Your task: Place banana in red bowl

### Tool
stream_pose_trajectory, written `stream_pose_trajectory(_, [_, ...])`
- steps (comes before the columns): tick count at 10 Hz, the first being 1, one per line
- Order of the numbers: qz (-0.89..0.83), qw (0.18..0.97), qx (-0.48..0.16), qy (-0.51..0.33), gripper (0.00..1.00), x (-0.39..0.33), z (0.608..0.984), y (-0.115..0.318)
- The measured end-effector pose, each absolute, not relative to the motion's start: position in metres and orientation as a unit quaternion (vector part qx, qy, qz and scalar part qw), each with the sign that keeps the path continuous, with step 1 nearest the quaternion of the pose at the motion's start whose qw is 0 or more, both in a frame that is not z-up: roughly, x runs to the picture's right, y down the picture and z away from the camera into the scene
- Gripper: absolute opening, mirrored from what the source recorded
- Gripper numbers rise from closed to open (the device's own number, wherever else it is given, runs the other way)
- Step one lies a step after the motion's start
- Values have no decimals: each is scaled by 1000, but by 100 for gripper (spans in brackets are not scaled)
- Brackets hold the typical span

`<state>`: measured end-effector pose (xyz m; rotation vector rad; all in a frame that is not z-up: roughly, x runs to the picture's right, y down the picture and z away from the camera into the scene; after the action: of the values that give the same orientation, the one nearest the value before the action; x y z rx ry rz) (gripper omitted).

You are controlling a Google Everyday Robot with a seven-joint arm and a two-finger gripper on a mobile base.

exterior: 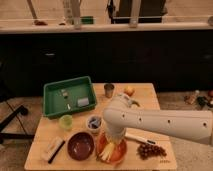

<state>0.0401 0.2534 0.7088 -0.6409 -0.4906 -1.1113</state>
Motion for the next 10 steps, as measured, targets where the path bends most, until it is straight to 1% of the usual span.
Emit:
stream_pose_trajectory(6, [-496, 782, -304, -226, 0, 38, 710, 255])
stream_pose_trajectory(7, [-495, 781, -303, -230, 2, 36, 711, 254])
stream_pose_trajectory(9, [-497, 778, -305, -235, 15, 35, 710, 253])
stream_pose_trajectory(10, [-497, 777, -306, -238, 26, 35, 710, 253])
